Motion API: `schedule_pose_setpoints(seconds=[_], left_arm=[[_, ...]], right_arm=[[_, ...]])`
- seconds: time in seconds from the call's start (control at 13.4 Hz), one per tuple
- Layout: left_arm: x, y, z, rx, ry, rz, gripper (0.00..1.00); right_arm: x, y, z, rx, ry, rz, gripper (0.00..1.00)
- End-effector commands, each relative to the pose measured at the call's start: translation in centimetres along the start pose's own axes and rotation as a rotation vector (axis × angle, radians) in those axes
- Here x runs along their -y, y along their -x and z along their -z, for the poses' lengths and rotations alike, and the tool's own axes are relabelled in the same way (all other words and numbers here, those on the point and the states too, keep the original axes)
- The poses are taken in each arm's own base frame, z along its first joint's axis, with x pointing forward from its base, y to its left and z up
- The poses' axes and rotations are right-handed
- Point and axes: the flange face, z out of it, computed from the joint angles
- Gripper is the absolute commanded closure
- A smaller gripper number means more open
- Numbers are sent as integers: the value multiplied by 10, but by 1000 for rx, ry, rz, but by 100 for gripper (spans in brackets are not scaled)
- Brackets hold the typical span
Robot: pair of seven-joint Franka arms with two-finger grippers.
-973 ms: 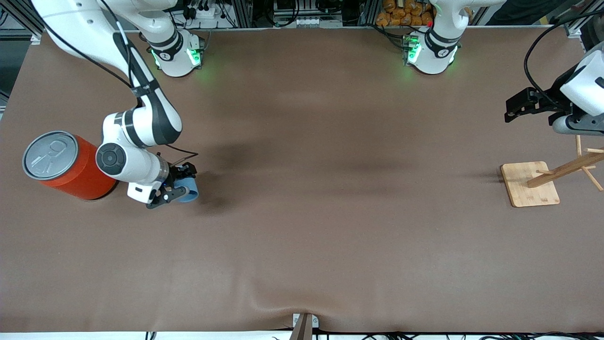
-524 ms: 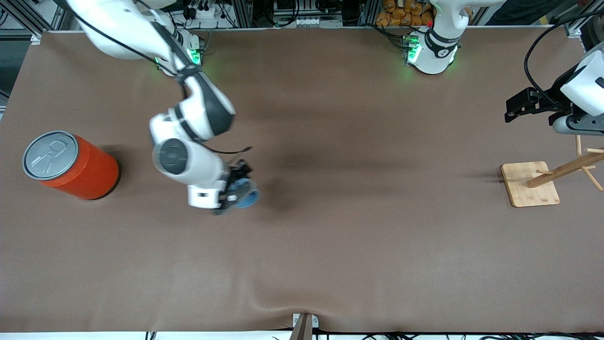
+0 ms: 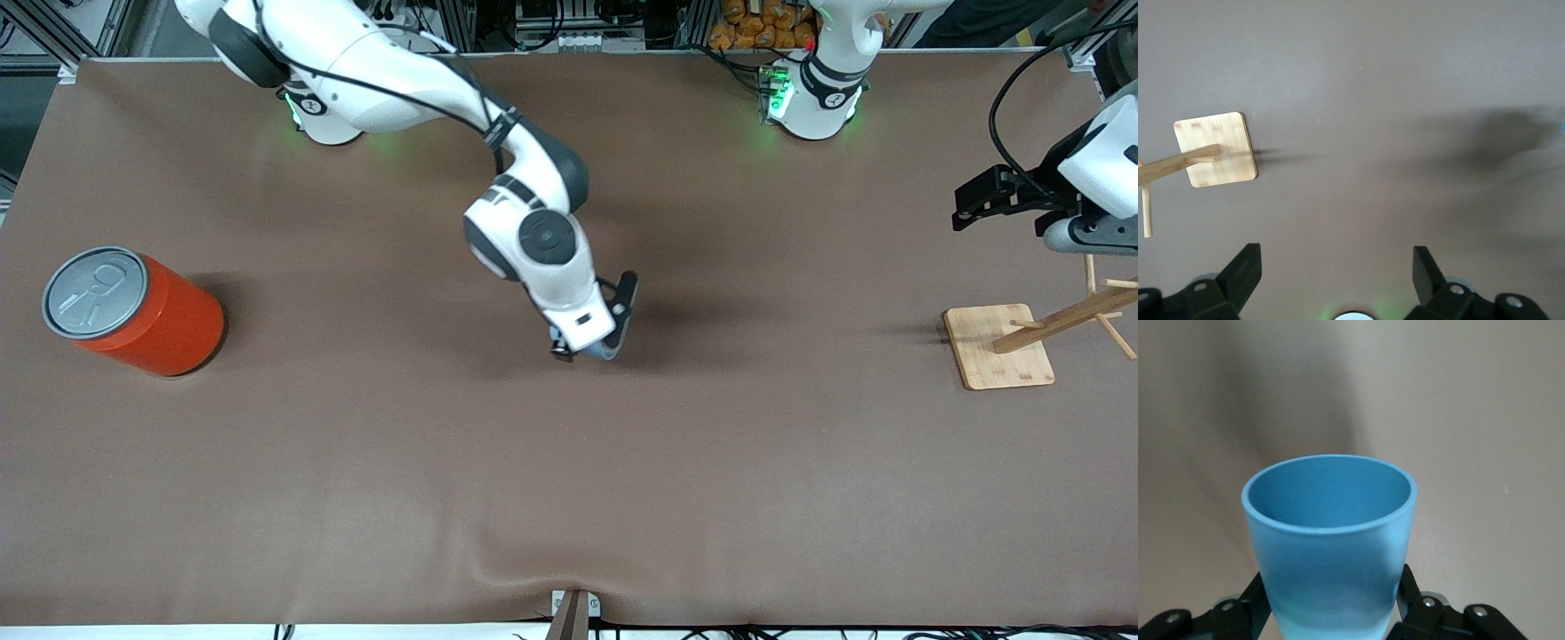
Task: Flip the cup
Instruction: 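Lift the cup with the right gripper, turning its opening upward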
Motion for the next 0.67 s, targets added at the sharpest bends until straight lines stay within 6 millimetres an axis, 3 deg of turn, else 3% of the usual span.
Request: schedule_pose_setpoints(seconds=[0.0, 0.22, 0.6], left_arm=[[2, 2, 5, -1, -9, -12, 0], [5, 2, 5, -1, -7, -8, 0], [8, 2, 5, -1, -8, -3, 0]], right_arm=[[17, -32, -24, 37, 81, 196, 100], [46, -45, -46, 83, 96, 248, 100], [69, -50, -83, 121, 97, 220, 100]])
